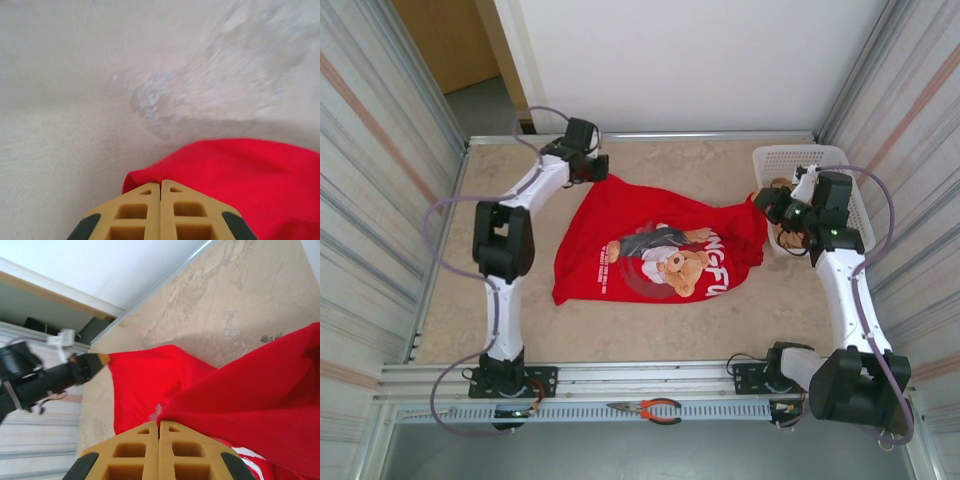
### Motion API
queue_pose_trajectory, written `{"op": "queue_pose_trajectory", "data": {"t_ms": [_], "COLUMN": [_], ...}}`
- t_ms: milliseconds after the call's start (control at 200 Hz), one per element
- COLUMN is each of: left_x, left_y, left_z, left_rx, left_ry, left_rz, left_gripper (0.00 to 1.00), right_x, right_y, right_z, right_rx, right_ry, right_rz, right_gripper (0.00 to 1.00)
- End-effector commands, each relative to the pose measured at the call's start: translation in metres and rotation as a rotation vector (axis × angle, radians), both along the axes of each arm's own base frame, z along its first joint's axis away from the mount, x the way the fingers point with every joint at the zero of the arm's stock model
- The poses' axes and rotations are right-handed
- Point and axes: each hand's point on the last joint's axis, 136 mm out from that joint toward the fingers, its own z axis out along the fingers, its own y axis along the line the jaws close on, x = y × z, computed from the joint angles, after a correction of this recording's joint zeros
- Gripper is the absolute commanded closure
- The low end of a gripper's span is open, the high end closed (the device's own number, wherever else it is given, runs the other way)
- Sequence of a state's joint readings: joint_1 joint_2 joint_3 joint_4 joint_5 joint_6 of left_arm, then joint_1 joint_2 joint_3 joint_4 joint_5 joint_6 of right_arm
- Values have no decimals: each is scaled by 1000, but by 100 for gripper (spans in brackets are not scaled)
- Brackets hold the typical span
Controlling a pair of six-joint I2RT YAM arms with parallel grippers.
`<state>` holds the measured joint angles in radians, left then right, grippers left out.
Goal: Fold the inside-out t-shirt
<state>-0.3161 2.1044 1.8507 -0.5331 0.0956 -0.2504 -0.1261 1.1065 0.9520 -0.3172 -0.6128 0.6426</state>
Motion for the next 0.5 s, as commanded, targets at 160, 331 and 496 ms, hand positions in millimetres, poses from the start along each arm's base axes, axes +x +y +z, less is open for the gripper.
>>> {"op": "queue_pose_trajectory", "data": {"t_ms": [160,331,496], "left_x": [-100,-162,-189], "left_y": [8,10,32], "left_z": [38,-2,-32], "left_rx": [-221,-315,-282], "left_ry": [52,142,145], "left_rz": [64,108,173], "left_gripper": [100,90,39], "right_x": [-19,-36,-44], "right_y": [5,6,7], "right_z": [21,5,-20], "right_rx": [-1,-5,-4], "right_ry": [-41,-12,39], "right_rz": [27,15,18], "right_gripper": [100,100,100]}}
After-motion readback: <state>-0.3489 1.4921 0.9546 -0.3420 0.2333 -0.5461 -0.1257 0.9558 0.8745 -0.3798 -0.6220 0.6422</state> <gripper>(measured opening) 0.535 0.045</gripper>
